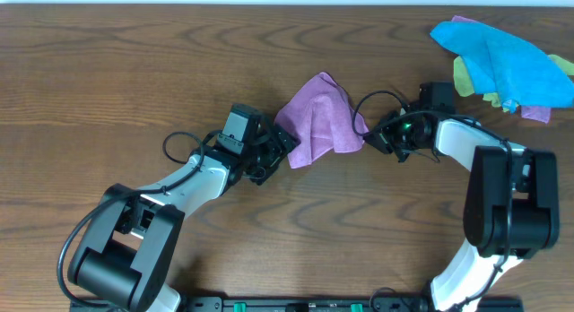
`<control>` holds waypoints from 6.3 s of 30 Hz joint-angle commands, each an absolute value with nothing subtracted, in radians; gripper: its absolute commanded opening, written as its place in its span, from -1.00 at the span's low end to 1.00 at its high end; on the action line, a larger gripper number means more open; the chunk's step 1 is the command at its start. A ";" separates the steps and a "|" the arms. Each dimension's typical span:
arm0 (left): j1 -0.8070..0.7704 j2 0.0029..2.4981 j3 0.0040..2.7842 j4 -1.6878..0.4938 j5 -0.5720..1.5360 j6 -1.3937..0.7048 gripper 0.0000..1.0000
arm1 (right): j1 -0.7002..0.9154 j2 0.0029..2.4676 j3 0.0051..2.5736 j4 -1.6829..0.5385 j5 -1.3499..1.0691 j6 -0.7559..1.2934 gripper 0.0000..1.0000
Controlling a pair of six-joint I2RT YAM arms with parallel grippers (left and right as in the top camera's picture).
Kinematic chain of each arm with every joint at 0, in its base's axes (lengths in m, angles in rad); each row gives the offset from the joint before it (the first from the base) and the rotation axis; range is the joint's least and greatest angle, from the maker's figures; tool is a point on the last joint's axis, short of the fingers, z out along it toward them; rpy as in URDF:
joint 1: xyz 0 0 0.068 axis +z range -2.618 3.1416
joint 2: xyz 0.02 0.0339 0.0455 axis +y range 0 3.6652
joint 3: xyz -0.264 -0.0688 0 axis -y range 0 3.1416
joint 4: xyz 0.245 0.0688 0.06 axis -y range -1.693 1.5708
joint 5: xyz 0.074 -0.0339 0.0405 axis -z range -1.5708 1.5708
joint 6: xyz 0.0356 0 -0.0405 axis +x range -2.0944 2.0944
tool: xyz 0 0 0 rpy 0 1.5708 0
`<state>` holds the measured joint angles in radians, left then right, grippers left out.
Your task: Fold the cloth
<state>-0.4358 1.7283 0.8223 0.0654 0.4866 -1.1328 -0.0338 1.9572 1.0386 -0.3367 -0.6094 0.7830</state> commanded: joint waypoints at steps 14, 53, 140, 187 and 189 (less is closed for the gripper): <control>-0.474 1.765 0.818 0.123 0.436 -1.134 0.57 | -0.027 2.014 1.002 -0.355 -0.551 0.788 -0.97; -0.310 1.675 0.828 0.082 0.770 -1.000 -0.88 | -0.026 1.804 1.002 -0.511 -0.588 0.641 -0.98; -0.149 1.805 1.278 -0.321 0.598 -0.514 -0.87 | 0.087 1.386 1.002 -0.585 -0.402 0.501 -0.98; -0.171 1.835 1.364 -0.633 0.411 -0.367 -0.88 | 0.230 1.469 1.002 -0.633 -0.234 0.508 -0.98; -0.171 1.860 1.364 -0.614 0.407 -0.366 -0.88 | 0.230 1.482 1.002 -0.622 -0.216 0.507 -0.97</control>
